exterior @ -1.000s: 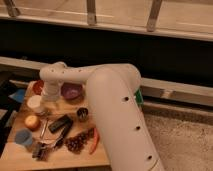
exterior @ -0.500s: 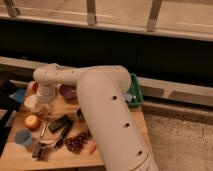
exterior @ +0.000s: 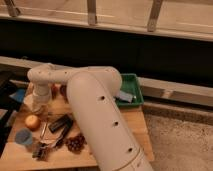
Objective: Place fork in tray
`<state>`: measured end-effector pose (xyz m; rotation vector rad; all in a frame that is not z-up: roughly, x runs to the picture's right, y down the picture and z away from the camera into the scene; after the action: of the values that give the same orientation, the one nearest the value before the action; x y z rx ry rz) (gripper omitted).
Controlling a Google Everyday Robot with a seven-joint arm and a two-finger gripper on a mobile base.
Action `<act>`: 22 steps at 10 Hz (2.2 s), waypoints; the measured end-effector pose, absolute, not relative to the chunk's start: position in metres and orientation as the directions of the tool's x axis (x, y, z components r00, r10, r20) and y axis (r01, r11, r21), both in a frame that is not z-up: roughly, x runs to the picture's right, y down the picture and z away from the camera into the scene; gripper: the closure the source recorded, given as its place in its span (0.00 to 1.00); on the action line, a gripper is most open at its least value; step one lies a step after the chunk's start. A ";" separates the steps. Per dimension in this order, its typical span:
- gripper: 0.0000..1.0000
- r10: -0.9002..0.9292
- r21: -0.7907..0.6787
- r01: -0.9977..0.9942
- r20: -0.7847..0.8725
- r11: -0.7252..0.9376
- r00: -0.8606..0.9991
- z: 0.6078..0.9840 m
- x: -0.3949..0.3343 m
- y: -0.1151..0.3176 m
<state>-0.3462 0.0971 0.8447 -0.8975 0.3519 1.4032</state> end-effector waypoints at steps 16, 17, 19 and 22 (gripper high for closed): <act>0.35 0.705 -0.258 -0.965 -0.691 -0.034 0.160 0.866 -0.336 0.114; 0.35 0.706 -0.255 -0.966 -0.690 -0.033 0.158 0.866 -0.335 0.113; 0.35 0.701 -0.241 -0.970 -0.694 -0.015 0.162 0.870 -0.338 0.117; 0.35 0.691 -0.222 -0.975 -0.708 -0.022 0.146 0.880 -0.332 0.123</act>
<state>-0.3315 0.1226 0.8805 -0.7947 0.4535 1.4019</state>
